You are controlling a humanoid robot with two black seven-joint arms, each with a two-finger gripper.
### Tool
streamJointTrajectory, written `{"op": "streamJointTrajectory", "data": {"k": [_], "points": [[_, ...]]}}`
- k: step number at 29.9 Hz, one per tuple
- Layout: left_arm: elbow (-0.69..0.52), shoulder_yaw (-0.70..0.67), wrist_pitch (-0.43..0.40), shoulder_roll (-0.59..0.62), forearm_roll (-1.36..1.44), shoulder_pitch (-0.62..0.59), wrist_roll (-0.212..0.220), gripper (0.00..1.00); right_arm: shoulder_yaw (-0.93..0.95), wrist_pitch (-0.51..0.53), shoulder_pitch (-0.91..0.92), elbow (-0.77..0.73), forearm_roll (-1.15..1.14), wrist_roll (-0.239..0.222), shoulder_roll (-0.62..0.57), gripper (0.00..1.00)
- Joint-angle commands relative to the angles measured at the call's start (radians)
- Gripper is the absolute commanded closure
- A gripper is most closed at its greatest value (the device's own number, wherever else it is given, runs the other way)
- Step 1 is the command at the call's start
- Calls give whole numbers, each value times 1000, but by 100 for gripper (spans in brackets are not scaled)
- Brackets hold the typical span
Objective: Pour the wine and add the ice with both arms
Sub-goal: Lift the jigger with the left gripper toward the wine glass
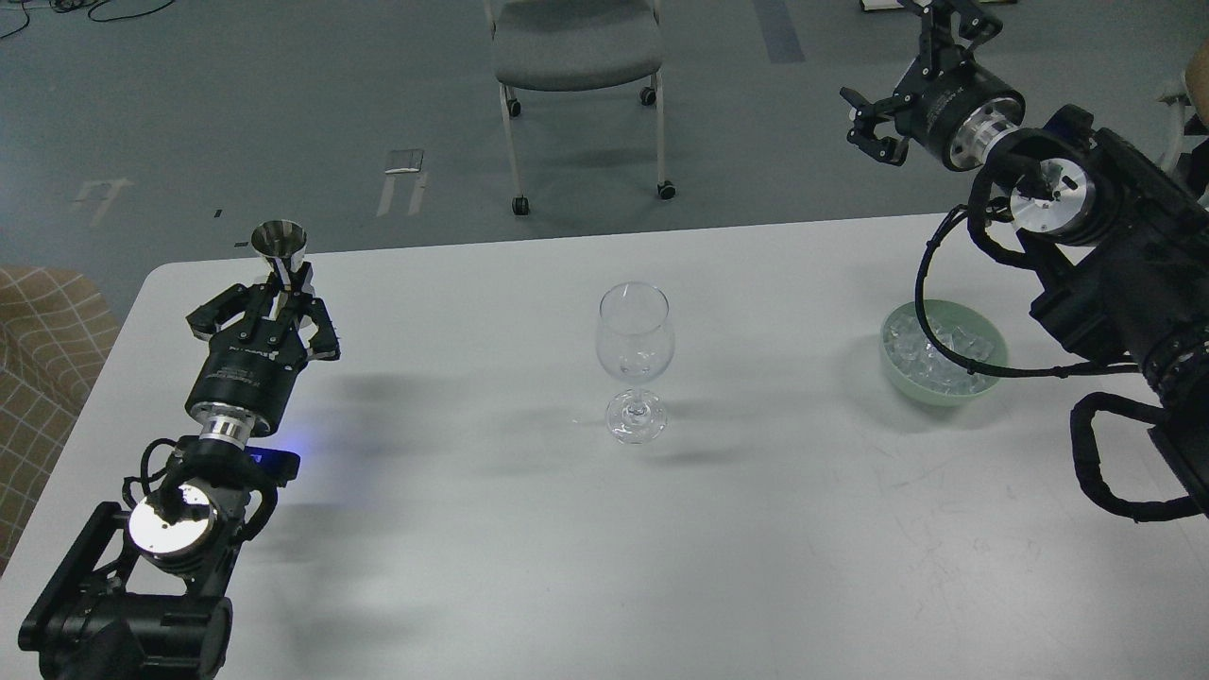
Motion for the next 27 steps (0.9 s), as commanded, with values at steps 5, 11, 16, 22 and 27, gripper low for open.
{"op": "streamJointTrajectory", "data": {"k": [5,11,16,22,27], "points": [[0,0,0,0,6,-19,6,100,0,0,1,0,0,0,0,0],[0,1,0,1,7,-18,14,100,0,0,-1,-1,0,0,-6,0],[-12,1,40,1,7,-16,18,100,0,0,-10,0,0,0,-6,0],[-60,80,52,1,9,-16,17,100,0,0,-13,2,1,0,-29,0],[-63,104,57,-13,9,-54,20,100,2,0,-15,3,1,0,-40,0]]}}
